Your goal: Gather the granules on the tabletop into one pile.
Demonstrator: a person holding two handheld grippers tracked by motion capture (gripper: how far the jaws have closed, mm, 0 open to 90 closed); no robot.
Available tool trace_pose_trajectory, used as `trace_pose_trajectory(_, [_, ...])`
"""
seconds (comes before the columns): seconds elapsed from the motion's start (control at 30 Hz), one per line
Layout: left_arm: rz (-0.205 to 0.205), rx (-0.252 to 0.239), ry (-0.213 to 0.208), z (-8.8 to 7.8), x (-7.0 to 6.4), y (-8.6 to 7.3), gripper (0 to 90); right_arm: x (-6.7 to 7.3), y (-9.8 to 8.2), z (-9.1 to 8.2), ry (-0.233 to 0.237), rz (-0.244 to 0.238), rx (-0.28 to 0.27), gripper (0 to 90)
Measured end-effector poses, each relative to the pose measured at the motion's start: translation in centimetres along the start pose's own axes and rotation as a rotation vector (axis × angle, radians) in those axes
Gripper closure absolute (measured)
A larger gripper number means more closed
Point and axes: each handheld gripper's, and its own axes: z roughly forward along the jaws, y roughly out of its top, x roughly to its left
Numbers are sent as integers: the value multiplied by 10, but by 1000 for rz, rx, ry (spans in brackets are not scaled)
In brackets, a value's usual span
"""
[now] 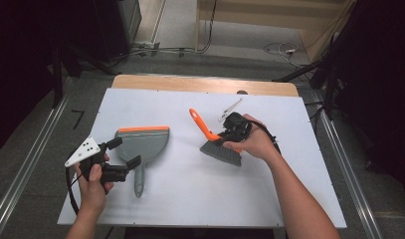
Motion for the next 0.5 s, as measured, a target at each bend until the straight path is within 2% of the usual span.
trace_pose_trajectory(0.23, [7, 6, 1, 1, -2, -1, 0, -3, 0, -2, -36, 13, -9, 680])
trace_pose_trajectory(0.5, [10, 6, -1, 1, -1, -1, 0, -2, -1, -5, -43, 11, -10, 681])
